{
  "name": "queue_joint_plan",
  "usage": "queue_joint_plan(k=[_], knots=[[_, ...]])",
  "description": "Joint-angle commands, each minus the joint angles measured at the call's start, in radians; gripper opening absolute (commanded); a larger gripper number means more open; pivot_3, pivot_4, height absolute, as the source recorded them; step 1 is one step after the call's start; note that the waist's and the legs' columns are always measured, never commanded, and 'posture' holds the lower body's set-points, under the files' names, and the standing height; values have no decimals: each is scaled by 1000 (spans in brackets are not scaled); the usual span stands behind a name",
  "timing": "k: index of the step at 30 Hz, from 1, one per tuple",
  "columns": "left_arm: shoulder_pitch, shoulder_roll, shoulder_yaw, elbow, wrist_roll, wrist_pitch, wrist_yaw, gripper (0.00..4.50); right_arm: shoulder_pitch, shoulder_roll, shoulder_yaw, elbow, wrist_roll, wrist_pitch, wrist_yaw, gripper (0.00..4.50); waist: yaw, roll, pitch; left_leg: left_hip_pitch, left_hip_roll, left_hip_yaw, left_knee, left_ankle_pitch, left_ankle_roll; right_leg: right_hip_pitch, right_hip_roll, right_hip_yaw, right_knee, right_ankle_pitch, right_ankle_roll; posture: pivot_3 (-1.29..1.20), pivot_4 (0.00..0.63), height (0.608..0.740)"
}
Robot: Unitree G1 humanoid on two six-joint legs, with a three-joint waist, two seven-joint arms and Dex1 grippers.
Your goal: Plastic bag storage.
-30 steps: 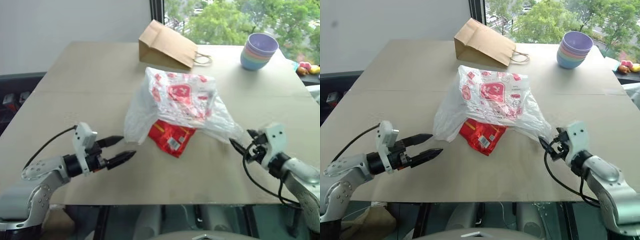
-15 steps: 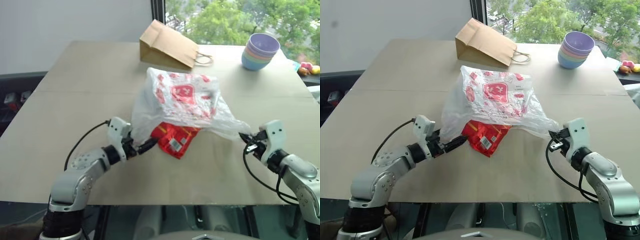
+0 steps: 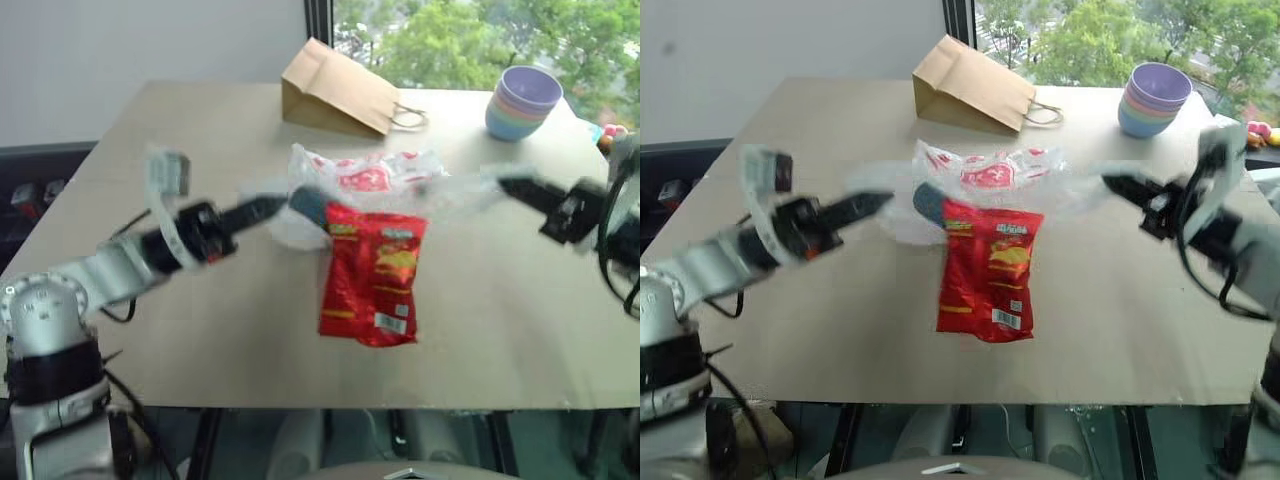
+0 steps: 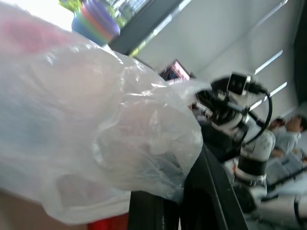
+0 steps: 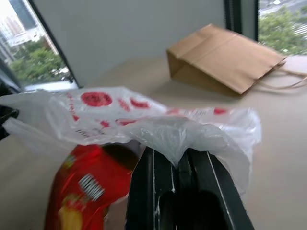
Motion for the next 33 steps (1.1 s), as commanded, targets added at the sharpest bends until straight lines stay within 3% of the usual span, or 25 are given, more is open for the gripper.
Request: queue_joint_plan(k=[1,4,9,14,17,18,21,25,26,33], knots=[[-59,10,-24,11,-59,-15,59,8,-48,-67,-4,64,-14,-1,3,0,1,0,0,-1,-1,0,-1,0,0,-1,0,1,0,1,0,0,150,740],[-27,18,-50,-36,5,-11,41,8,53,-140,70,17,-151,-55,84,0,3,0,0,-2,-2,0,-3,-2,2,-1,-1,1,-1,3,2,0,150,740],[140,8,-123,-180,293,-112,-62,8,251,-123,231,-82,-372,-206,112,0,-2,0,-1,-5,-2,5,-4,-4,5,-7,-2,4,-2,1,3,0,150,740],[222,-21,-129,-166,485,-232,-110,8,261,-54,349,-2,-565,-343,96,0,0,0,0,-7,-2,6,-1,-3,3,-9,-2,5,-1,0,0,0,150,740],[245,-6,-99,-185,487,-233,-158,8,272,-91,387,50,-678,-436,156,0,0,0,0,0,-2,7,0,-2,2,-3,-2,5,-1,-2,3,0,150,740],[247,-1,-91,-190,479,-227,-172,0,280,-104,387,59,-703,-460,176,582,2,0,0,0,-2,6,0,-2,2,-2,-2,5,-1,-2,3,0,150,740],[262,26,-54,-223,451,-220,-241,848,356,-106,231,-36,-532,-378,265,1764,6,0,0,-1,-2,5,1,-2,2,-2,-2,5,-1,-2,3,0,150,740],[243,29,-40,-241,428,-215,-267,2809,542,-132,-21,-216,-131,-195,383,3772,7,1,0,-3,-2,3,-2,-2,3,-3,-2,4,-1,1,3,0,150,740],[230,25,-45,-238,429,-213,-261,3171,589,-138,-68,-244,-47,-164,392,3787,6,0,-1,-3,-2,3,-2,-3,3,-3,-2,3,-2,1,3,0,150,740],[130,4,-93,-212,430,-185,-232,3171,696,-146,-88,-350,103,-122,278,3787,0,-1,0,1,-1,5,1,-3,4,0,-2,5,-1,-3,4,0,150,740]])
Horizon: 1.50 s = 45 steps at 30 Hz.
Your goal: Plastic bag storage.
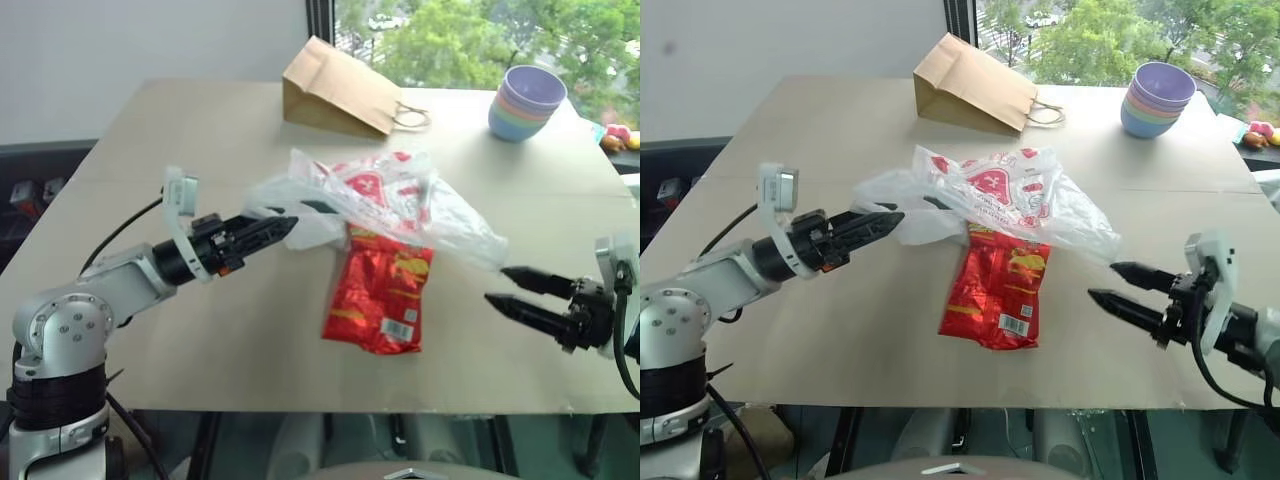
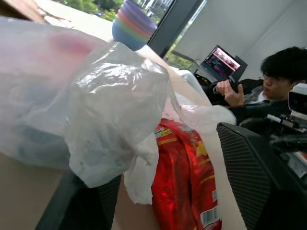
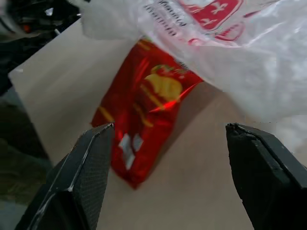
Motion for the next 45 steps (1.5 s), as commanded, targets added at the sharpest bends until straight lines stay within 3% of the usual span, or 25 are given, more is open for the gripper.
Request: queue_joint_plan(k=[1,3,7,12,15,18,23,24,33,39,45], knots=[[-32,-3,-9,5,5,7,12,3171,8,-18,-3,-45,56,11,-61,3787,-1,0,0,1,0,0,1,0,0,1,0,0,0,0,0,0,150,740],[-37,1,-12,9,9,11,8,3171,-9,10,88,-45,74,30,-152,3787,-1,-1,-1,2,1,0,1,0,0,1,1,0,0,0,0,0,150,740],[-38,-1,-16,24,26,16,8,3171,-97,128,330,18,-58,28,-265,3787,-1,-1,-1,1,2,-1,1,0,0,1,3,0,0,0,-1,0,150,740],[-45,-9,-4,43,30,21,28,3171,-228,250,434,118,-97,18,-303,3787,1,-1,0,-2,1,-1,0,0,0,-2,3,1,0,1,-1,0,150,740],[-48,-8,-2,34,27,28,30,3171,-309,268,529,163,-168,46,-293,3787,1,-1,-1,-2,1,-1,0,0,0,-2,2,1,0,1,-2,0,150,740],[-52,-12,5,21,8,38,50,2287,-343,264,588,198,-236,54,-277,2887,3,-1,-1,-2,1,-2,0,0,0,-2,2,0,0,1,-1,0,150,740],[-45,-14,10,-3,-10,46,71,17,-370,288,622,238,-277,46,-242,453,1,-1,-1,-2,1,-2,0,0,0,-2,2,1,0,1,-2,0,150,740],[-45,-14,12,-6,-15,46,75,0,-373,296,622,243,-281,46,-240,25,1,-1,-1,-2,1,-2,0,0,0,-2,3,1,0,1,-2,0,150,740],[-48,41,10,-12,-14,55,20,0,-474,428,473,252,25,112,-323,25,-2,-1,0,-1,1,-2,0,0,0,-2,3,1,1,1,-1,0,150,740],[30,148,-20,-54,92,11,-182,0,-566,462,381,432,311,128,-555,25,-2,0,0,-1,1,-1,-2,0,0,-2,3,1,0,2,-5,0,150,740],[35,157,-10,-41,120,0,-240,0,-628,463,356,529,513,82,-767,25,-4,0,0,-2,1,-1,-2,0,0,-2,3,1,0,2,-4,0,150,740]])
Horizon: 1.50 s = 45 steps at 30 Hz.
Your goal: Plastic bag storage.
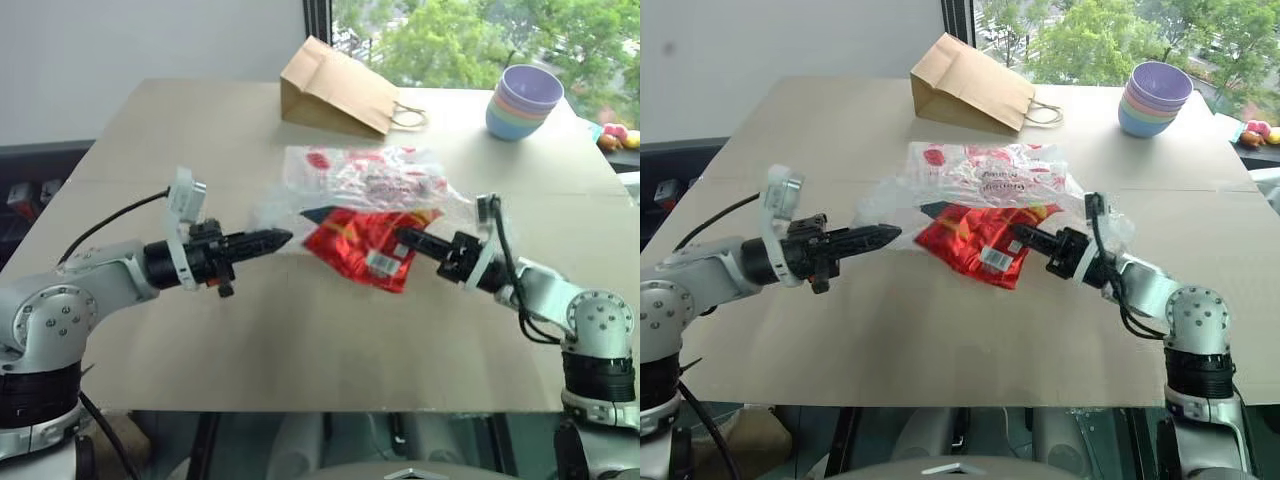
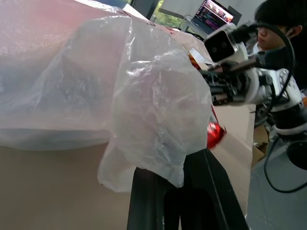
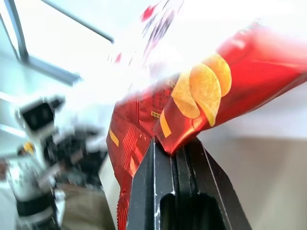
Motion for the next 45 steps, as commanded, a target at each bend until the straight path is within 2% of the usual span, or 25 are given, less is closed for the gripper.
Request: queue_joint_plan(k=[1,4,8,11,14,17,19,20,21,22,25,26,27,31,33,35,37,40,42,45], knots=[[-9,8,11,-25,15,-27,-37,0,-39,7,-33,32,154,-62,-159,25,-2,0,0,0,0,0,0,0,0,0,0,0,0,0,0,0,150,740],[13,4,-9,-67,41,-42,-57,0,-78,46,-30,57,206,-139,-301,25,-3,0,0,0,0,0,0,0,0,0,0,0,0,0,0,0,150,740],[19,-21,-16,-105,31,-40,-46,0,-146,123,-28,97,151,-239,-452,25,-14,0,0,0,0,0,0,0,0,-1,0,1,0,0,1,0,150,740],[14,-63,-32,-137,23,-46,-8,0,-238,209,1,177,-46,-352,-457,25,-19,0,0,-1,0,0,0,0,0,-1,0,0,0,1,1,0,150,740],[16,-115,-38,-157,10,-48,49,0,-319,268,74,256,-298,-455,-321,25,-28,1,1,0,0,0,0,0,0,-1,0,1,0,2,3,0,150,740],[37,-151,-27,-173,12,-53,92,0,-375,302,127,340,-492,-529,-217,870,-27,2,1,-1,1,0,-1,0,0,-2,2,1,1,3,3,0,150,740],[44,-165,-15,-173,6,-57,115,0,-408,311,143,379,-614,-584,-204,1728,-26,2,1,-2,1,0,-2,0,0,-3,2,1,1,3,3,0,150,740],[43,-173,-8,-168,0,-57,130,0,-413,332,122,400,-633,-606,-213,1942,-24,2,1,-3,1,0,-2,0,0,-4,2,1,1,3,3,0,150,740],[41,-180,-3,-165,-6,-58,143,0,-409,339,111,402,-636,-600,-176,1942,-22,2,1,-3,1,-1,-2,0,0,-5,1,0,1,3,3,0,150,740],[32,-192,-1,-158,-7,-62,161,0,-387,330,115,361,-641,-574,-144,2298,-21,2,1,-5,1,-1,-2,0,0,-6,1,0,0,3,3,0,150,740],[-4,-228,5,-126,-21,-64,226,0,-295,208,196,155,-686,-425,-40,3325,-13,2,1,-10,0,-3,-1,0,0,-9,-1,-2,0,3,3,0,150,740],[-11,-234,9,-119,-27,-62,240,0,-274,178,209,107,-695,-393,-22,3828,-12,2,1,-14,0,-5,0,0,0,-11,-3,-4,1,3,3,0,150,740],[-22,-241,9,-108,-21,-67,252,0,-234,89,237,3,-704,-341,35,4319,-11,3,1,-16,-1,-5,0,0,0,-14,-4,-4,2,3,3,0,150,740],[-53,-255,3,-76,-4,-73,274,0,-118,-138,206,-281,-655,-227,166,4420,-11,4,1,-17,-5,-4,0,0,0,-15,-7,-5,2,3,4,0,150,740],[-67,-258,-11,-61,16,-78,273,0,-60,-284,225,-441,-734,-214,219,4420,-16,4,2,-16,-5,-4,0,0,0,-14,-6,-5,2,3,4,0,150,740],[-78,-260,-20,-50,28,-80,272,0,-21,-372,219,-539,-775,-204,240,4420,-16,4,1,-16,-5,-4,0,0,0,-14,-6,-5,2,3,4,0,150,740],[-84,-258,-22,-44,33,-80,267,0,-7,-419,202,-583,-800,-200,246,4420,-20,4,1,-15,-4,-4,0,0,0,-13,-5,-4,2,3,4,0,150,740],[-99,-242,-29,-30,46,-76,244,0,10,-442,76,-582,-870,-124,97,4420,-21,3,1,-14,-4,-3,3,0,0,-13,-4,-3,2,3,4,0,150,740],[-110,-237,-30,-23,46,-71,238,0,35,-456,39,-535,-941,-76,28,4420,-19,3,1,-14,-4,-3,4,1,0,-12,-4,-3,2,3,4,0,150,740],[-117,-236,-41,-23,51,-70,228,0,11,-442,89,-391,-1050,-90,-5,4420,-10,1,0,-15,-4,-3,6,1,0,-11,-4,-3,2,3,4,0,150,740]])
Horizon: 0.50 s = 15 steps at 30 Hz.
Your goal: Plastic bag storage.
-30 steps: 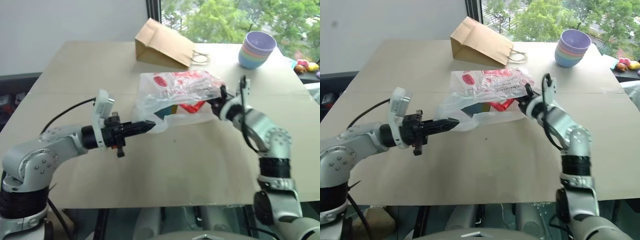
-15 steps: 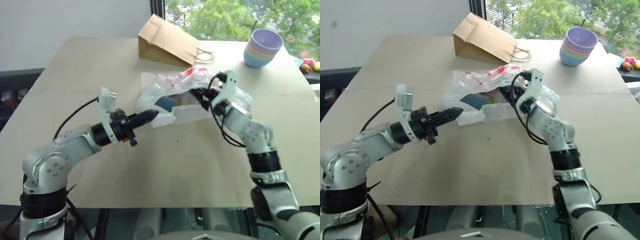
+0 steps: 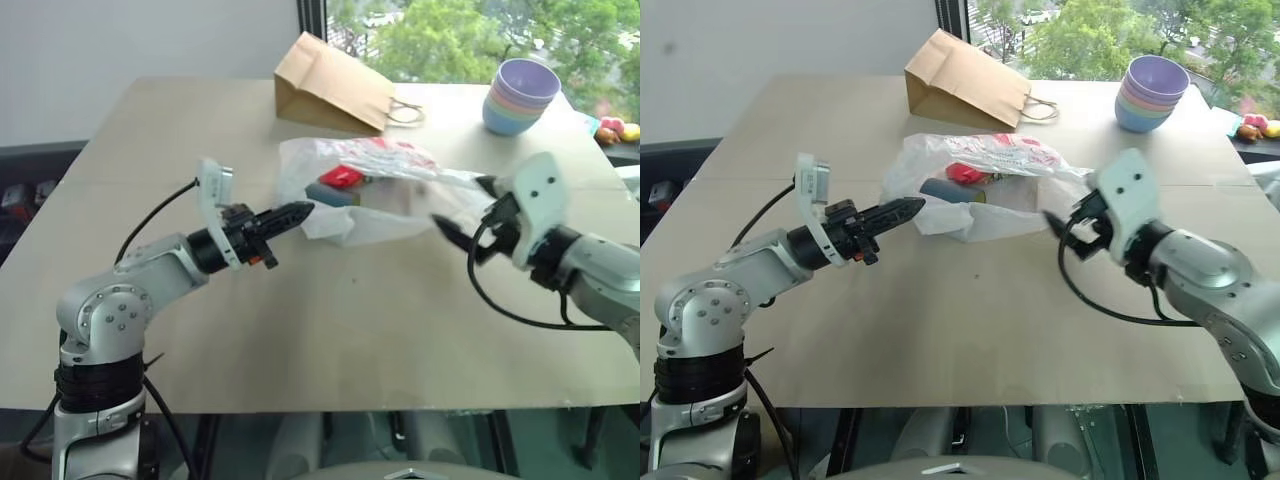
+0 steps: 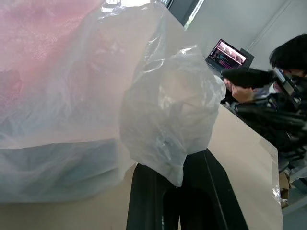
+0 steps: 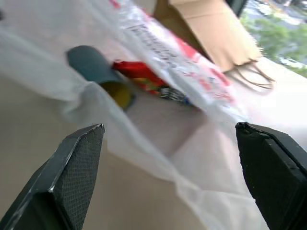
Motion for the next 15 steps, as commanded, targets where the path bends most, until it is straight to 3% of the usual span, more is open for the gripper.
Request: queue_joint_plan(k=[1,2,5,9,10,11,12,13,15], knots=[[-25,9,-3,-15,6,-9,-20,0,-38,29,21,181,-153,-10,-57,4420,3,0,0,0,0,1,0,0,0,0,0,1,0,0,0,0,150,740],[-30,5,-6,-18,6,-7,-15,0,-48,25,63,242,-211,-34,-47,4420,2,0,0,0,0,1,0,0,0,0,0,1,0,0,0,0,150,740],[-34,-2,-9,-27,7,-8,-6,0,-70,86,68,376,-262,-89,-17,3634,0,0,0,0,0,1,0,0,0,0,0,1,0,1,0,0,150,740],[-29,-4,21,-39,-49,14,15,0,-75,179,-90,388,-131,-114,97,1822,0,1,1,-1,0,0,0,0,0,-1,1,1,0,1,1,0,150,740],[-29,-5,30,-38,-69,21,23,0,-74,186,-113,376,-108,-114,125,1169,0,1,1,-1,0,0,0,0,0,-1,1,1,0,1,1,0,150,740],[-34,-6,45,-31,-108,34,31,0,-77,205,-173,361,6,-64,166,1015,0,1,1,-1,0,0,0,0,0,-1,0,1,0,1,1,0,150,740],[-39,-6,53,-25,-134,43,37,0,-79,220,-215,353,84,-26,193,506,2,1,1,-2,0,0,0,0,0,-1,0,1,0,1,1,0,150,740],[-100,-33,91,26,-248,33,110,0,-126,231,-301,386,310,38,208,51,3,1,1,-2,0,-1,0,0,0,0,0,1,-1,1,1,0,150,740],[-278,-95,159,177,-451,-28,285,0,-288,240,-413,520,615,110,167,15,12,1,5,-1,3,-2,1,0,0,1,0,0,0,2,2,0,150,740]])
